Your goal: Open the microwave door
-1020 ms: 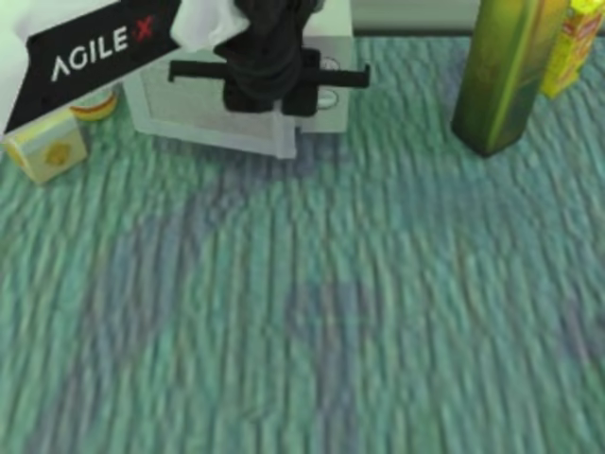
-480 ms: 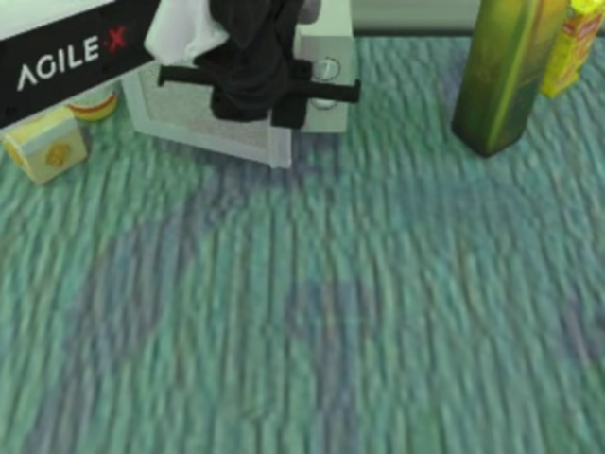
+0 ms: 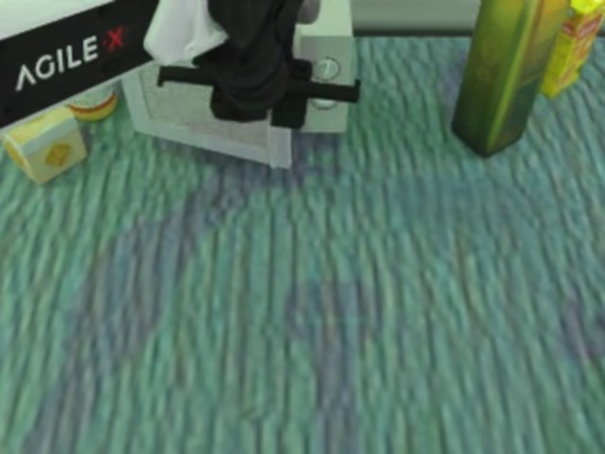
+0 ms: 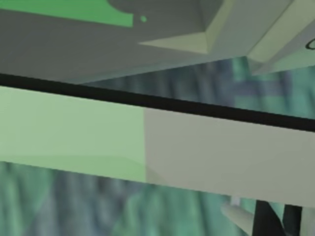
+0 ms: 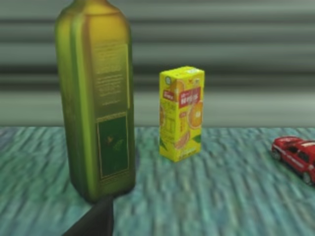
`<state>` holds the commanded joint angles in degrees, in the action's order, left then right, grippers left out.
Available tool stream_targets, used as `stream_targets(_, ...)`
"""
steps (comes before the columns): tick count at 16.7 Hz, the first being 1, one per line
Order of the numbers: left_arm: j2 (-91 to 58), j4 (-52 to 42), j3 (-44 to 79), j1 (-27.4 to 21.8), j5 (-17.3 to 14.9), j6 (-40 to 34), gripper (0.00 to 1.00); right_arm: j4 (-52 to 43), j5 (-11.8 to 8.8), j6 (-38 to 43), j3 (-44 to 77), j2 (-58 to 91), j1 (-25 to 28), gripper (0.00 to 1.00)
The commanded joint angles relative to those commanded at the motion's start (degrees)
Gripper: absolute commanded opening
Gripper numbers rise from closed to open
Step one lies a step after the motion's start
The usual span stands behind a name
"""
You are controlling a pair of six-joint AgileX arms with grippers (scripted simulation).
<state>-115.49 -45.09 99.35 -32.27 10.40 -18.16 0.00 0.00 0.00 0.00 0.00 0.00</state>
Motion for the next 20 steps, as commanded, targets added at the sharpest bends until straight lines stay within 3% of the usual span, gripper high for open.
stream_targets(13,0.0,0.0,0.0,0.0,0.0,0.0,0.0,0.0,0.0,0.0,0.0,0.0,0.0,1.0)
stream_targets(20,4.0,2.5,-6.0,1.0,-2.7,5.2,0.0,0.0,0.0,0.0,0.0,0.0,0.0,1.0)
